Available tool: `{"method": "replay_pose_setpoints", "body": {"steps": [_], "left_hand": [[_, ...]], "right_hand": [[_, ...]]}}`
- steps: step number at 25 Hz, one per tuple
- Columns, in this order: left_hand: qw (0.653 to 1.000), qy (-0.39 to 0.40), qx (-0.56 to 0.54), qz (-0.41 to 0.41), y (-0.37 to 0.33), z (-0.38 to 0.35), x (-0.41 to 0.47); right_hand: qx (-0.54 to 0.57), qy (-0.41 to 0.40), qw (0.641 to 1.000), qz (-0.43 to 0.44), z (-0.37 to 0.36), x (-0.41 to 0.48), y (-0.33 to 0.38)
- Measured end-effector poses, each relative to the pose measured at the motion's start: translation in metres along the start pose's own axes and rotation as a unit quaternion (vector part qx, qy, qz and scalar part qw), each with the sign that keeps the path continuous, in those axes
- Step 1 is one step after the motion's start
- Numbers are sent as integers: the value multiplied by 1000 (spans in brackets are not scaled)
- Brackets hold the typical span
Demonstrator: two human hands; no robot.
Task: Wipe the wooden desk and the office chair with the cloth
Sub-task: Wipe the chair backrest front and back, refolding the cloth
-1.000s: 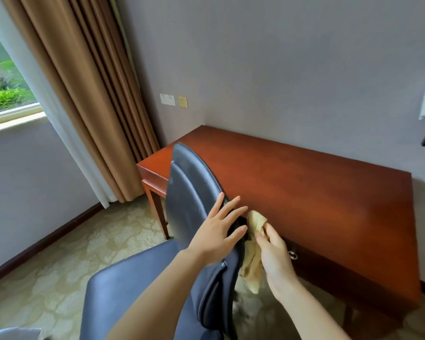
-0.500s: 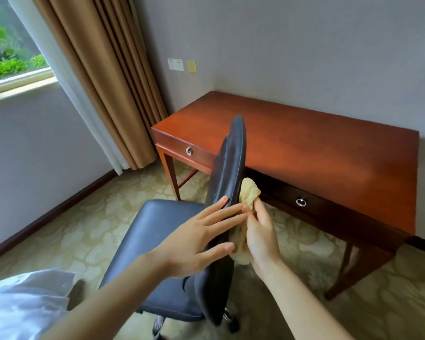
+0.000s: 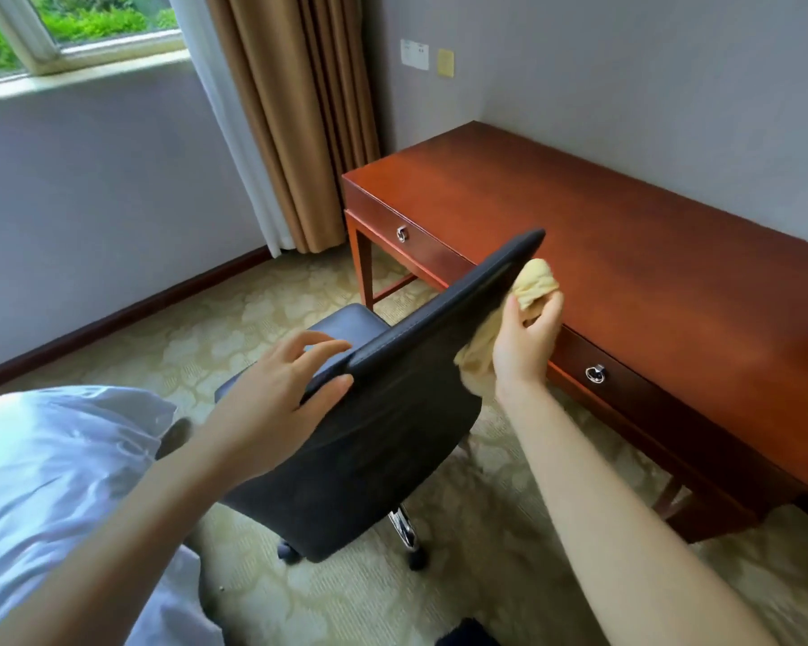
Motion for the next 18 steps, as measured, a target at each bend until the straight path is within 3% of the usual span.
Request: {"method": "replay_pose_setpoints", "body": {"steps": [4,6,9,11,15,18], "left_hand": [[995,-12,40,92,20,-11,-7],[992,-16,66,109,29,-8,-9],[991,-24,41,127,42,0,-15],[989,-28,21,141,47,3,-20],[987,-20,-3,162,52,7,-22],[986,-14,15,167,53,6,-25]], "right_hand": [[11,-70,993,-89,1,68,11],[53,-92,990,-93,-8,73,17],[123,-166,978,-42,-12,34,15],[161,-174,971,-15,-17,-1,9],[151,-120,980,49,-32,-67,4],[30,-60,977,200,-41,-110,8]]}}
Point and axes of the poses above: each hand's wrist, its own x-axis towards the middle knuckle, its own z-axis out of the back of the hand, y = z × x, the point moved 6 cm from there along x, towards the middle knuckle, and after that the axes turned 10 degrees about -z, right-handed, at the moved point
